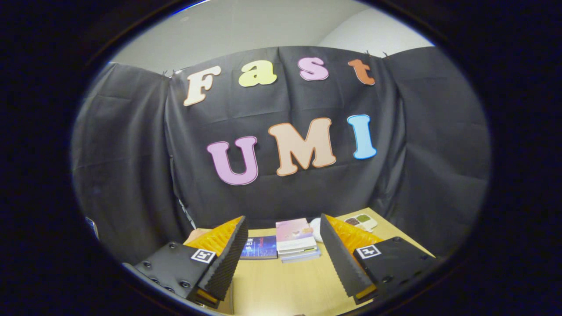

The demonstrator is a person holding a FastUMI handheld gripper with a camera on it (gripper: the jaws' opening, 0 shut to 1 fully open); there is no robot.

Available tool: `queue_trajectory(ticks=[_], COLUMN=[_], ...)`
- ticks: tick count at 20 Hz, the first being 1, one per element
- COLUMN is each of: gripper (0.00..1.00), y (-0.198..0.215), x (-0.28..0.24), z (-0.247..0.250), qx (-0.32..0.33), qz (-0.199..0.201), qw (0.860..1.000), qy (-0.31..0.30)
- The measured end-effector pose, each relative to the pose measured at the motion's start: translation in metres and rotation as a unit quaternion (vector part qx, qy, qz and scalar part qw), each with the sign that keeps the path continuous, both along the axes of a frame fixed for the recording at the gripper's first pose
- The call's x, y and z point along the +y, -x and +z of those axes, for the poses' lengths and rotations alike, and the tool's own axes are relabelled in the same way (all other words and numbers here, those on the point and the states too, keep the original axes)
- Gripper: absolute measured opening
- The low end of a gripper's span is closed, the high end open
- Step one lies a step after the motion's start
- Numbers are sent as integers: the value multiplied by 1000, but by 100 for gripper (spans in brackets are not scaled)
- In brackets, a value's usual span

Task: Open the storage box then place both shoes into the box .Put the left shoe in first, then the right shoe, with the right side of both shoes facing outward in a uniform manner.

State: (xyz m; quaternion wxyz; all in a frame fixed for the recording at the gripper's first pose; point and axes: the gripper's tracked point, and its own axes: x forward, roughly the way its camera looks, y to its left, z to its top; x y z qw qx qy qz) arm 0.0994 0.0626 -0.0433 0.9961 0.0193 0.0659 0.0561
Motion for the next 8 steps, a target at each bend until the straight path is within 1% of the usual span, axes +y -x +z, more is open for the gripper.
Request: queue_trajectory(ticks=[4,8], gripper=[100,100], y=[0,0], x=[-11,-27], z=[-2,-3], qx=[-4,-5], qz=[1,-4], qw=[1000,1000], qy=[6,-4])
